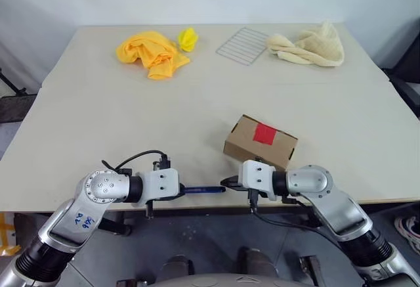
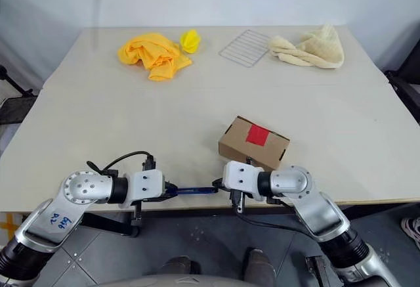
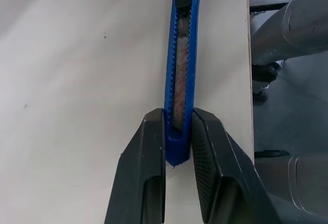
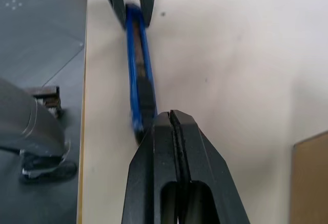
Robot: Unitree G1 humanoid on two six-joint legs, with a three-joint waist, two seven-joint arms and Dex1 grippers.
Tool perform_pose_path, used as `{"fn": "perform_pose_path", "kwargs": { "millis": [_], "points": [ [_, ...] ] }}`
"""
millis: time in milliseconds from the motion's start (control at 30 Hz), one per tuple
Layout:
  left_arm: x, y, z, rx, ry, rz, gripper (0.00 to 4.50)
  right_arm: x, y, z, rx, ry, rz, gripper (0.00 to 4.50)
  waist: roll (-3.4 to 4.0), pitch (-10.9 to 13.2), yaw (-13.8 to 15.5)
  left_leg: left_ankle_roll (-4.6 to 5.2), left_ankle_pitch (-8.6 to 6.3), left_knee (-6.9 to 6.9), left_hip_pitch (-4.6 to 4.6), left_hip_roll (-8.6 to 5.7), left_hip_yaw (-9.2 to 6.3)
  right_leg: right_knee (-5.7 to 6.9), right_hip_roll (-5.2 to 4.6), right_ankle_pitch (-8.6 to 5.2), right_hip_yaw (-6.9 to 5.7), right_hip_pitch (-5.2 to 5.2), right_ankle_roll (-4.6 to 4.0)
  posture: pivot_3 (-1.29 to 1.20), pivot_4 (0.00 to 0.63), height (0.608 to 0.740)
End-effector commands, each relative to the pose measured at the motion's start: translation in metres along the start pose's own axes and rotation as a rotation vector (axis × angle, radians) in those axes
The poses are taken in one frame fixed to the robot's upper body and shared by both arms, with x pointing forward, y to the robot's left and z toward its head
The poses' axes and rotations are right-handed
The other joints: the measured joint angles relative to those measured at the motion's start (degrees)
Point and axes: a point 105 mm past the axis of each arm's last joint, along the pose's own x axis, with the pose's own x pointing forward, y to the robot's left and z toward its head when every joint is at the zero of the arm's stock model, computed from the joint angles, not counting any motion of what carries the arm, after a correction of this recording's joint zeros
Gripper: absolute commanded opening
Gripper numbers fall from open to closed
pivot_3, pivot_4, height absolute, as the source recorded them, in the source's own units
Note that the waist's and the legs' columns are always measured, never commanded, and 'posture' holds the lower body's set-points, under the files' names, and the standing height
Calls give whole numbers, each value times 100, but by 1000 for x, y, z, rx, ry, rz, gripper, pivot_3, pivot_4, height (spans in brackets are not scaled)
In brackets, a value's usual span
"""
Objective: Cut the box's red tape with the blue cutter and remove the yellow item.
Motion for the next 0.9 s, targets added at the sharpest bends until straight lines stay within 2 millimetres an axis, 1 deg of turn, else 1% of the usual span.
{"fn": "perform_pose_path", "kwargs": {
  "millis": [33, 233, 433, 900],
  "points": [
    [11, -16, -13, -43, 43, -73, 440, -5, 2, 2, -19, -8, 8, 35, 0, 0, 13, 0, 0, 0, 0, 0, 1, 0, 0, 0, 0, 0, 0, 0, 150, 740],
    [13, -16, -12, -26, 46, -69, 440, 1, 10, -2, -4, -6, 32, 35, 0, 0, 39, 1, -1, 2, 0, 0, 2, 0, 0, 0, 1, 0, 0, 0, 150, 740],
    [12, -16, -11, -9, 52, -65, 440, 6, 12, -6, -6, -1, 43, 35, 0, 0, 40, 2, -1, 5, 1, 0, 2, 1, 0, 0, 2, 2, 0, 0, 150, 740],
    [12, -15, -11, -3, 59, -55, 440, 29, 11, 9, -47, -61, 91, 35, 2, -1, 39, 2, -1, 9, 2, 0, 2, 3, 0, 0, 2, 2, 0, 0, 150, 740]
  ]
}}
